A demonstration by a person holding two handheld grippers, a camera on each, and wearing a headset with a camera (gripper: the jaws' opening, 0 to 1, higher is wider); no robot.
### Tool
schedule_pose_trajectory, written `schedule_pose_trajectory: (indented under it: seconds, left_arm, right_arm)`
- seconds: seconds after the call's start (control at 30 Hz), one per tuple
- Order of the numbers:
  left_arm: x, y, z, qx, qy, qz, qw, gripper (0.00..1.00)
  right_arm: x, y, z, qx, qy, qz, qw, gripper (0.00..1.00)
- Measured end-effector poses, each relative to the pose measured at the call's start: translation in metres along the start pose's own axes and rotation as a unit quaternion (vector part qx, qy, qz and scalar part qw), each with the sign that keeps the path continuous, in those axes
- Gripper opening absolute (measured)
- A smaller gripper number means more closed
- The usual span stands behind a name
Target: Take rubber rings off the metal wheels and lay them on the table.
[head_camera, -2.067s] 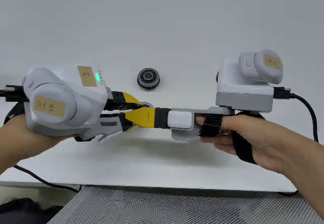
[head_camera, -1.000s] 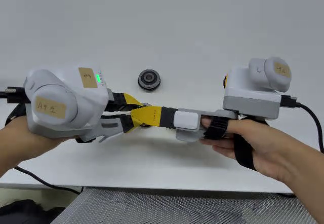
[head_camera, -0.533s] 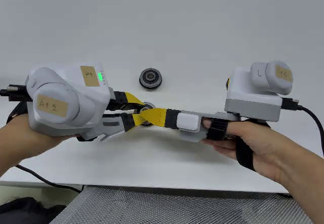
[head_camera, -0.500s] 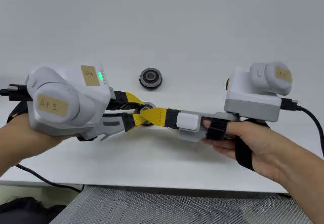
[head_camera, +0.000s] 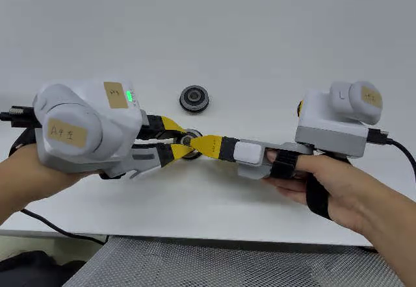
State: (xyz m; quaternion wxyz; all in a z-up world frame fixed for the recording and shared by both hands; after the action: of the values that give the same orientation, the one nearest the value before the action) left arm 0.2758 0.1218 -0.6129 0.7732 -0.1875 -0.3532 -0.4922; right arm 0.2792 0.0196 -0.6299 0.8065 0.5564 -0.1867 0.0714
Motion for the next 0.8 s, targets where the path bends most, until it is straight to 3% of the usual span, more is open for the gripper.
schedule_pose_trajectory:
  seconds: [0.37,0.73,0.8]
  left_arm:
    - [0.0005,-0.0002,0.0001,0.0,0.0,0.0,1.0,0.13]
    - [0.0004,0.0004,-0.0001,0.0,0.0,-0.001,1.0,0.13]
    - [0.0004,0.0006,-0.0001,0.0,0.001,-0.001,1.0,0.13]
  right_arm:
    - [0.0009,-0.0093,-0.0002,-0.025,-0.001,0.011,0.9996,0.05]
    - [0.0011,-0.0068,-0.0002,-0.042,0.001,0.005,0.9991,0.02]
    - [0.0014,-0.0062,-0.0001,-0.049,0.002,0.025,0.9985,0.01]
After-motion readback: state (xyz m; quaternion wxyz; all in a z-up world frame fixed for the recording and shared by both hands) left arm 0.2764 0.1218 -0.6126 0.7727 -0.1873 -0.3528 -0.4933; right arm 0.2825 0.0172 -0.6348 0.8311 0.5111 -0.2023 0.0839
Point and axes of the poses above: the centre of the closed fingertips' face, and the gripper's own axes: z roughly backward along the fingers, y roughly to its left, x roughly out of its top, the point moved 6 cm from there along z, roughly backward along the fingers, and after that the axes turned 1 degree about y, right-handed, at the moved point
